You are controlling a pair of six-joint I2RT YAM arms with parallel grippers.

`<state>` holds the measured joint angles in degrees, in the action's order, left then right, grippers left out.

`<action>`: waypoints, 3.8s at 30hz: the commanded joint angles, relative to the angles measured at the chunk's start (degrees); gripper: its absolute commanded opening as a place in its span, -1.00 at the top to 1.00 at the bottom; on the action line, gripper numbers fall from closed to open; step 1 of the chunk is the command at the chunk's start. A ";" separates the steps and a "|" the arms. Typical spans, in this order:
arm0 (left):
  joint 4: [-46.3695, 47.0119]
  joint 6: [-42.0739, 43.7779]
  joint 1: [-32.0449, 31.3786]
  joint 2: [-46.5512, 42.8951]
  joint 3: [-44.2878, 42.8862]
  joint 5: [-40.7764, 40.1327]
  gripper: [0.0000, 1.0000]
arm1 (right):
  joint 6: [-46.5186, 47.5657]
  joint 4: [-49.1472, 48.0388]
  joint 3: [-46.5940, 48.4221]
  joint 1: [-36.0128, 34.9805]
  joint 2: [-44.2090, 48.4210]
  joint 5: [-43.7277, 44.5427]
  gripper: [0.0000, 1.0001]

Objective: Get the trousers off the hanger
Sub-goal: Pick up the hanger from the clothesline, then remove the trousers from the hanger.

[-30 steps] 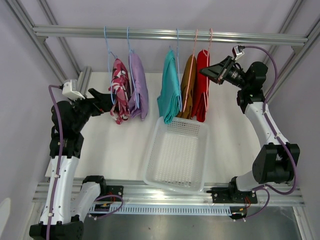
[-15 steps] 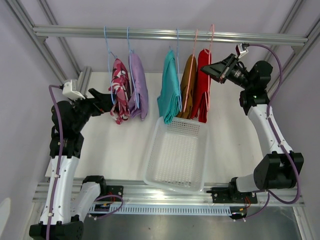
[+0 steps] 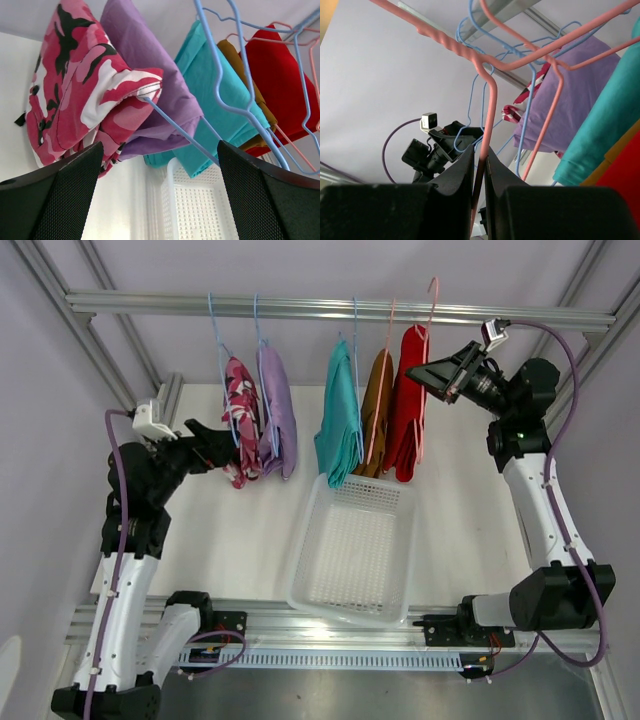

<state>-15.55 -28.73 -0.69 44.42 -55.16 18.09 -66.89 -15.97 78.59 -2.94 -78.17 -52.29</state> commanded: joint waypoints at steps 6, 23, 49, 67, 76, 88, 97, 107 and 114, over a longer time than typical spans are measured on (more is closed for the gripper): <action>-2.02 5.35 -9.15 -3.20 -2.06 -7.71 -0.99 | 8.35 -0.13 5.44 -0.31 9.61 3.16 1.00; -9.24 10.37 -24.01 -13.38 -2.60 -19.77 -0.99 | 11.52 2.34 0.78 0.30 13.75 3.60 1.00; -3.98 18.17 -59.50 8.48 -15.95 -42.41 -0.99 | 16.35 14.91 2.36 1.01 18.58 8.61 1.00; 41.89 39.00 -79.28 21.13 -3.73 -55.26 -0.99 | 10.73 30.99 9.91 1.53 22.54 11.42 1.00; 56.41 45.95 -80.17 32.65 -6.98 -57.73 -0.99 | 8.36 32.93 12.64 1.62 21.92 8.79 1.00; 58.01 44.20 -77.19 38.63 -10.94 -53.77 -0.99 | 8.27 33.28 11.68 1.62 23.85 7.47 1.00; 57.83 43.41 -75.95 42.14 -13.92 -51.66 -0.99 | 7.22 31.26 10.01 1.62 24.29 6.59 1.00; 57.13 41.04 -75.78 43.99 -16.04 -49.11 -0.99 | 7.65 30.12 8.08 1.62 24.21 5.97 1.00; 57.56 41.47 -76.92 43.03 -15.42 -49.37 -0.99 | 8.09 29.86 7.28 1.62 24.12 5.98 1.00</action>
<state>39.33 13.96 -77.03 88.36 -68.38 -32.56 -59.96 24.56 84.44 -1.48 -55.90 -44.49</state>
